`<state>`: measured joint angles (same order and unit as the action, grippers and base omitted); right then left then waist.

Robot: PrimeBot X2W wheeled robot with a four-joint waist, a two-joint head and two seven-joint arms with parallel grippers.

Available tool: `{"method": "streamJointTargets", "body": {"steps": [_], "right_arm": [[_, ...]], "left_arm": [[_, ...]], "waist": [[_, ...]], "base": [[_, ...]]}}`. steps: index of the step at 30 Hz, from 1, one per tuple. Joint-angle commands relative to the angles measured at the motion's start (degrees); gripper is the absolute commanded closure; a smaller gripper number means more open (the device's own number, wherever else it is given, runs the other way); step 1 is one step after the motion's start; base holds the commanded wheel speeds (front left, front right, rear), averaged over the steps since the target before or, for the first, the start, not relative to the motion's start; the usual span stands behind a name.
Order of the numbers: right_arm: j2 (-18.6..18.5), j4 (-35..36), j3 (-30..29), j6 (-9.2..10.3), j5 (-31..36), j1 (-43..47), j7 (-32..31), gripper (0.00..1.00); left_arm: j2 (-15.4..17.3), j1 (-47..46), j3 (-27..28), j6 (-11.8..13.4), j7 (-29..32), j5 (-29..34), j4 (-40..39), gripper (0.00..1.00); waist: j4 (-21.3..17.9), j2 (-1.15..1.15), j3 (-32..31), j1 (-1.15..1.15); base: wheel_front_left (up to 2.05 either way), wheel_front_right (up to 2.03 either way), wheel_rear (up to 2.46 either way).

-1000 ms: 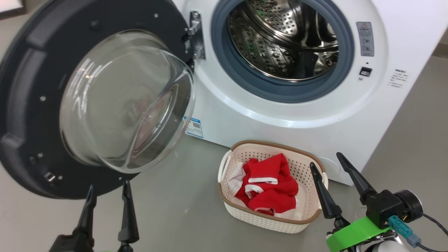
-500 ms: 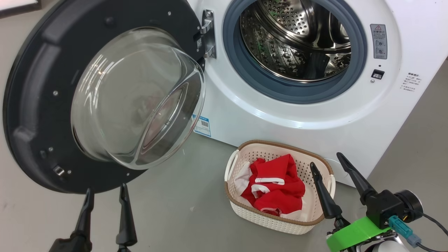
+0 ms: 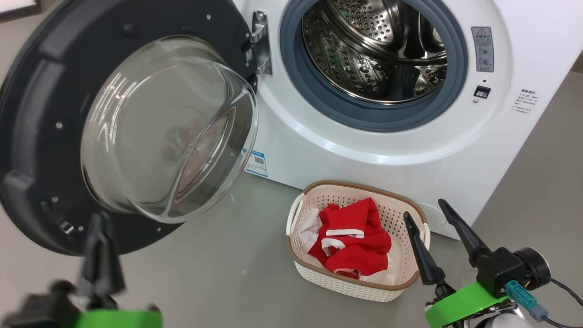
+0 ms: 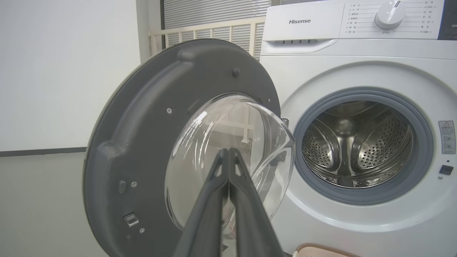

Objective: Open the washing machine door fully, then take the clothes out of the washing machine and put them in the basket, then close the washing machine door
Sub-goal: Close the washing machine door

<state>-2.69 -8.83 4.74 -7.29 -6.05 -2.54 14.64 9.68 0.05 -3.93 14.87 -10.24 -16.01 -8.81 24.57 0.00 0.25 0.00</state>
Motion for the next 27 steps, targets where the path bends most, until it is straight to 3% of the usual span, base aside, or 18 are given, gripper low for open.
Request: {"method": "streamJointTargets", "body": {"steps": [1,12,19,27], "right_arm": [[-0.19,1.38,1.19,-0.2,0.2,-1.0,0.36,0.0],[-0.19,0.82,0.55,-0.2,1.03,-1.25,0.36,0.0],[-0.19,0.67,0.19,-0.2,0.94,-0.81,0.36,0.0],[-0.19,0.73,0.53,-0.2,1.05,-0.84,0.36,0.0]], "left_arm": [[1.42,-3.73,2.95,0.31,-0.51,-0.65,-2.16,1.0],[6.79,-20.22,12.95,-1.8,1.66,-9.83,0.2,1.0],[11.76,-30.62,18.64,-4.89,2.6,-16.42,13.51,1.0],[15.17,-40.18,22.09,-5.79,6.18,-21.93,29.88,1.0]], "waist": [[-0.12,0.0,0.06,0.0],[-1.84,0.0,0.22,0.0],[-3.02,0.0,-0.04,0.0],[-3.82,0.0,0.26,0.0]], "base": [[0.0,0.0,0.0],[0.0,0.0,0.0],[0.0,0.0,0.0],[0.0,0.0,0.0]]}}
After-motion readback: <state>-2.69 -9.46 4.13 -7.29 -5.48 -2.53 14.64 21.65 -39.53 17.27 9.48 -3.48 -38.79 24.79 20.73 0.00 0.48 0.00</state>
